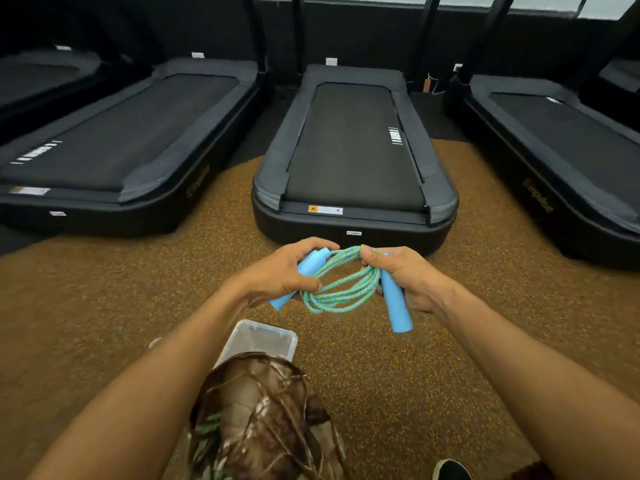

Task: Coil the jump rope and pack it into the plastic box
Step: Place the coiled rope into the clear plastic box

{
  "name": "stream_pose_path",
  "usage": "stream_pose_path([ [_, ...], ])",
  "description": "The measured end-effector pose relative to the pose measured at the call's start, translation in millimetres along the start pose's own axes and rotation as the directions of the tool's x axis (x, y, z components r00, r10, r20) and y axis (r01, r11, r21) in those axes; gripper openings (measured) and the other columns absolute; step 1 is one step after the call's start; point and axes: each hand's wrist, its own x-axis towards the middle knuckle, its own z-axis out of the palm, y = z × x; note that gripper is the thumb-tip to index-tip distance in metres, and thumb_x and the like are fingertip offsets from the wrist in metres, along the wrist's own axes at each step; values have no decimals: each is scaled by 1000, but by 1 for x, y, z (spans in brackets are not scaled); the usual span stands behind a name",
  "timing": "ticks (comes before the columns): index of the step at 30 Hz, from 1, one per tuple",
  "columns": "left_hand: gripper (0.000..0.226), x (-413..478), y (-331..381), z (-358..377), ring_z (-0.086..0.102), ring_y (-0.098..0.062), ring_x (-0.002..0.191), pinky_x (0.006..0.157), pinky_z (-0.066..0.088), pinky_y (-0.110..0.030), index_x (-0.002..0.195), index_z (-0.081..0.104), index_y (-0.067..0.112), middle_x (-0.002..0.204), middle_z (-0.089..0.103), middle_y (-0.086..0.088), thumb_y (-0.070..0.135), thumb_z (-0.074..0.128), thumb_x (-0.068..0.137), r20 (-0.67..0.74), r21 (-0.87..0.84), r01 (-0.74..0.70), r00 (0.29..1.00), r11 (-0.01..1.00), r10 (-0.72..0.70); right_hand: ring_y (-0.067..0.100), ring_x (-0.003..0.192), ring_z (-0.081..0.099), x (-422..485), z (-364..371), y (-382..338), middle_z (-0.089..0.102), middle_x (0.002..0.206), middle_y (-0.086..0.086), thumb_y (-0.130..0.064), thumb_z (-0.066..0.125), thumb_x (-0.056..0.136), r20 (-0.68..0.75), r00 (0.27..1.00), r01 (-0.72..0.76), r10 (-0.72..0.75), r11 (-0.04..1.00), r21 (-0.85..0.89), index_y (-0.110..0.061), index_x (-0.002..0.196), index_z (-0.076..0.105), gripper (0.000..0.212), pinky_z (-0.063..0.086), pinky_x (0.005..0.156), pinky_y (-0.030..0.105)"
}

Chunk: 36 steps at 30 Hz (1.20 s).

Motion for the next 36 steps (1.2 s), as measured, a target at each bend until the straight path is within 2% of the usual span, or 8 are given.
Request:
stream_pose_path([
  [3, 66, 1, -7, -8, 59, -12, 78, 62, 55, -36, 129, 58, 35, 109, 64, -9, -3, 70, 75, -110, 9, -4, 994, 1000, 5, 15, 62, 62, 12, 9, -4, 68, 68, 4, -27, 74, 77, 1, 1000, 15, -15, 1000, 18, -13, 70, 77, 16, 51, 66, 28],
  [6, 64, -3, -19, -14, 55, -9, 74, 57, 51, -28, 132, 58, 30, 100, 62, 3, -7, 69, 80, -169, -76, -1, 986, 997, -12, 12, 57, 63, 24, 16, -8, 68, 66, 3, -18, 69, 88, 27, 999, 19, -19, 1000, -2, -13, 66, 76, 23, 53, 57, 22],
  [12, 63, -17, -70, -20, 62, -12, 79, 56, 55, -28, 136, 55, 29, 116, 61, -16, -3, 70, 84, -210, -165, 66, 973, 984, -101, 11, 51, 62, 52, 37, 12, 67, 62, 3, -14, 68, 88, 88, 992, -83, 88, 995, -63, -7, 87, 73, 9, 54, 51, 22],
  [15, 65, -28, -106, -18, 63, -16, 81, 58, 60, -35, 141, 49, 33, 127, 56, -10, 1, 68, 88, -260, -153, 87, 957, 984, -125, 14, 54, 61, 70, 50, 40, 66, 67, 6, -21, 73, 79, 65, 985, -149, 158, 981, -128, -8, 92, 74, 18, 53, 52, 23],
  [18, 60, -42, -143, -12, 65, -19, 83, 61, 61, -38, 139, 48, 35, 127, 54, -7, 5, 67, 91, -267, -210, 137, 944, 968, -192, 13, 54, 57, 90, 63, 75, 62, 69, 4, -18, 69, 87, 53, 977, -194, 205, 967, -166, -11, 96, 69, 11, 49, 50, 22],
  [25, 60, -63, -224, 6, 62, -15, 77, 63, 62, -42, 141, 48, 32, 125, 54, -2, 4, 65, 91, -354, -369, 271, 844, 889, -404, 13, 55, 52, 130, 101, 165, 56, 69, 1, -11, 60, 94, -2, 939, -344, 345, 937, -57, -18, 93, 59, 8, 46, 56, 27],
  [31, 60, -78, -284, 9, 66, -28, 86, 64, 62, -46, 145, 44, 32, 133, 50, -6, 11, 63, 92, -397, -213, 445, 774, 870, -493, 18, 62, 54, 156, 137, 223, 60, 79, 6, -12, 59, 97, -30, 905, -425, 423, 902, -77, -19, 100, 57, 8, 47, 58, 30],
  [36, 58, -88, -321, 13, 70, -33, 75, 62, 61, -45, 142, 34, 41, 126, 54, -8, 21, 61, 95, -434, -92, 510, 753, 855, -495, 20, 61, 56, 178, 155, 249, 62, 79, 8, -10, 63, 94, -69, 903, -430, 425, 889, -154, -17, 97, 61, 8, 48, 59, 33],
])
